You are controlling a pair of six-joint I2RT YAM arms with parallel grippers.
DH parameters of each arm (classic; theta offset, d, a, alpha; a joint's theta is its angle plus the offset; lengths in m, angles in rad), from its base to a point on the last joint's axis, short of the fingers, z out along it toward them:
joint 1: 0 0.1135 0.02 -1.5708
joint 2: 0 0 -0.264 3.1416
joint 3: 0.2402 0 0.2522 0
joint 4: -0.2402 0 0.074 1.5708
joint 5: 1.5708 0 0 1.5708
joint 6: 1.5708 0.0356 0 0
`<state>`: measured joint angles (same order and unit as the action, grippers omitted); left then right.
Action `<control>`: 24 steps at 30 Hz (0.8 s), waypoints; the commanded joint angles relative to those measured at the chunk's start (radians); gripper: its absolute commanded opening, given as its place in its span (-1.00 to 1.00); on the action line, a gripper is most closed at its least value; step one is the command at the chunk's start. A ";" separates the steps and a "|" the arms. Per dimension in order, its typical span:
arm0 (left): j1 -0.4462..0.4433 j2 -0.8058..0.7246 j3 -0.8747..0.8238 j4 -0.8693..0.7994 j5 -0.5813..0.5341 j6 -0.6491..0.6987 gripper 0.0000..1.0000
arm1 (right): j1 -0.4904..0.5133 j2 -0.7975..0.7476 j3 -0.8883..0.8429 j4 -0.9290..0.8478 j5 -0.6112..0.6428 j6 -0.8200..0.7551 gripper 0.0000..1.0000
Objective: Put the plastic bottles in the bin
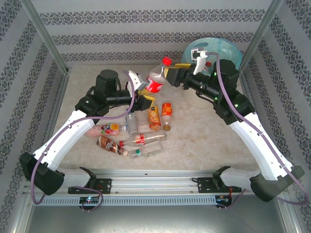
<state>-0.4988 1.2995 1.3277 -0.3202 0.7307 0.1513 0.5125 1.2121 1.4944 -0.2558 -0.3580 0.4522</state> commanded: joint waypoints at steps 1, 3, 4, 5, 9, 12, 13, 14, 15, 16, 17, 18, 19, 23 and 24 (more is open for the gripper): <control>-0.016 -0.032 -0.006 0.069 0.036 -0.007 -0.03 | -0.003 0.013 -0.002 0.089 -0.070 0.030 0.32; -0.016 -0.024 -0.002 0.070 0.048 -0.019 -0.04 | -0.004 0.024 -0.004 0.117 -0.100 0.047 0.27; -0.018 -0.022 -0.001 0.072 0.057 -0.023 -0.04 | -0.003 0.032 -0.003 0.130 -0.116 0.052 0.25; -0.022 -0.019 0.000 0.075 0.067 -0.024 -0.04 | -0.003 0.039 -0.001 0.139 -0.131 0.059 0.21; -0.030 -0.015 0.005 0.066 0.085 -0.013 -0.03 | -0.002 0.066 0.016 0.153 -0.148 0.068 0.05; -0.038 -0.010 0.015 0.028 0.088 0.008 -0.03 | -0.002 0.079 0.025 0.158 -0.158 0.070 -0.11; -0.040 -0.010 0.015 0.020 0.088 0.014 -0.03 | -0.003 0.082 0.028 0.158 -0.162 0.068 -0.20; -0.041 -0.011 0.013 0.016 0.084 0.019 -0.03 | -0.002 0.085 0.032 0.152 -0.162 0.065 -0.24; -0.041 -0.011 0.013 0.014 0.083 0.019 -0.02 | -0.002 0.086 0.033 0.151 -0.162 0.062 -0.26; -0.043 -0.011 0.014 0.010 0.083 0.020 -0.02 | -0.002 0.086 0.033 0.149 -0.161 0.060 -0.27; -0.044 -0.012 0.016 0.005 0.084 0.023 0.00 | -0.002 0.086 0.033 0.147 -0.159 0.058 -0.28; -0.043 -0.011 0.016 0.000 0.082 0.027 0.01 | -0.002 0.083 0.033 0.142 -0.155 0.053 -0.33; -0.043 -0.011 0.016 -0.003 0.079 0.028 0.02 | -0.002 0.082 0.034 0.136 -0.148 0.048 -0.39; -0.043 -0.017 0.017 0.004 0.064 0.017 0.12 | -0.002 0.070 0.030 0.117 -0.104 0.028 -0.65; -0.043 -0.021 0.015 0.016 0.061 0.012 0.21 | -0.002 0.067 0.029 0.111 -0.092 0.022 -0.70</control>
<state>-0.5114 1.2987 1.3273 -0.3294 0.7547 0.1379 0.5129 1.2816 1.5032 -0.1337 -0.4992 0.4984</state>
